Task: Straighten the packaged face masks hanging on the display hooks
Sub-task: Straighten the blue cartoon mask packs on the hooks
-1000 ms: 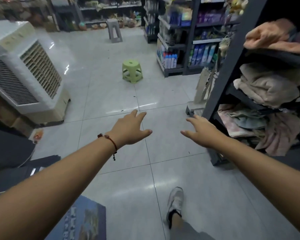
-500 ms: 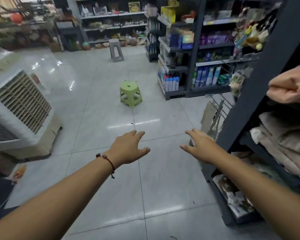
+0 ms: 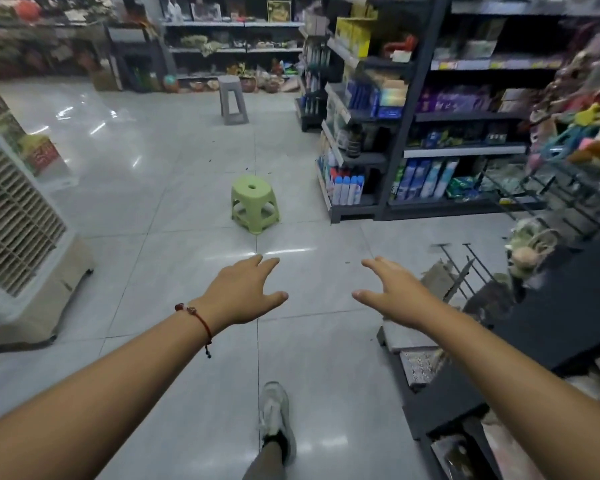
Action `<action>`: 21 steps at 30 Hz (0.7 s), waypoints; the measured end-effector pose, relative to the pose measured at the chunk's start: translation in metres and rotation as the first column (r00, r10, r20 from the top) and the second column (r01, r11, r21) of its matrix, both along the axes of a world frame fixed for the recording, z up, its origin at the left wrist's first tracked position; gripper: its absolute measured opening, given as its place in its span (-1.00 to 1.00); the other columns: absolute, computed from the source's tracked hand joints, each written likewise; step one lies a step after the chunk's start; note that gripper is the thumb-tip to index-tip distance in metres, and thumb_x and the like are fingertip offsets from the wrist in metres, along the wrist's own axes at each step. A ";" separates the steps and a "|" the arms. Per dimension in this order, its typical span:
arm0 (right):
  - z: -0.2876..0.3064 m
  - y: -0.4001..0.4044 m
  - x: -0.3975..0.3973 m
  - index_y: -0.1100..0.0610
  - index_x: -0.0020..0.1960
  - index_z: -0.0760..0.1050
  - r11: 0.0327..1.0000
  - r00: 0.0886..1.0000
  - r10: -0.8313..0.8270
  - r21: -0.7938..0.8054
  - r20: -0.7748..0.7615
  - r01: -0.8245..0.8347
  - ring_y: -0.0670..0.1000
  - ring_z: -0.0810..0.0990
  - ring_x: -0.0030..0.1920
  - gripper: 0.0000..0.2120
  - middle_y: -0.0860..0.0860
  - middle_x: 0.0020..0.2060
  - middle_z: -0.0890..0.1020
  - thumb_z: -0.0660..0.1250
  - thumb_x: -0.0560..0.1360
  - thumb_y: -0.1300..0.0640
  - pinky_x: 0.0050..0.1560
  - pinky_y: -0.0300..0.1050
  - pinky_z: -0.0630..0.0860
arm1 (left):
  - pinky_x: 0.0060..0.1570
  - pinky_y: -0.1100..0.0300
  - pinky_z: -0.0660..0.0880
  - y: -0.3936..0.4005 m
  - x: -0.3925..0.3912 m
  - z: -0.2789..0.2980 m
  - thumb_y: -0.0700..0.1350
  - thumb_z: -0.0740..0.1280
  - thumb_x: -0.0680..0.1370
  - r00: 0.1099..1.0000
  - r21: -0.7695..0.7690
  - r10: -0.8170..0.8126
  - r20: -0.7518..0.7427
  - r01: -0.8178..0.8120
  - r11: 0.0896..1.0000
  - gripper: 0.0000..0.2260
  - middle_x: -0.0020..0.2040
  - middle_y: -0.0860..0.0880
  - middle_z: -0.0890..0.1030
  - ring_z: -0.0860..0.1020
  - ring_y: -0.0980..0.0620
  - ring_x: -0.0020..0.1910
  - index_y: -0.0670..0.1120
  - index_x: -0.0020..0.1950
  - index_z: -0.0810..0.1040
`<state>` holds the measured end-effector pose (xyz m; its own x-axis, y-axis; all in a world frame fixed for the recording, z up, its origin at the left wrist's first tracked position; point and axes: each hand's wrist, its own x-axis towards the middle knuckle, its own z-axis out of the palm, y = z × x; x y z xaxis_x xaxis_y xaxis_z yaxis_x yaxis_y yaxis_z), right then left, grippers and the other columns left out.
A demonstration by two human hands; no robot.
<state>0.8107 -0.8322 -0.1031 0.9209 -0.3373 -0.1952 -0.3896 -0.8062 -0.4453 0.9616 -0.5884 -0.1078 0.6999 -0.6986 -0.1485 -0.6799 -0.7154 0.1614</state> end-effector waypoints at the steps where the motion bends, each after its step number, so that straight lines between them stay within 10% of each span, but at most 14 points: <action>1: -0.004 -0.011 0.022 -0.05 0.56 0.14 1.000 1.000 -0.006 0.002 -0.006 0.006 0.02 0.11 0.55 -0.30 0.00 0.56 0.14 0.30 0.52 -0.22 0.50 0.02 0.14 | 0.33 0.06 0.34 -0.012 0.023 -0.004 0.31 0.21 0.56 1.000 -0.004 -0.008 0.000 0.008 1.000 -0.31 0.54 -0.02 0.29 0.31 -0.06 0.48 0.05 0.61 0.12; 21: -0.028 -0.262 0.334 -0.02 0.56 0.15 0.876 0.894 -0.447 0.216 0.030 0.431 0.00 0.21 0.51 -0.29 -0.04 0.53 0.22 0.35 0.52 -0.15 0.43 -0.05 0.21 | 0.42 0.08 0.28 -0.282 0.409 -0.017 0.30 0.22 0.56 0.968 0.018 -0.229 -0.098 0.232 0.973 -0.34 0.57 -0.04 0.25 0.24 -0.04 0.53 0.08 0.59 0.16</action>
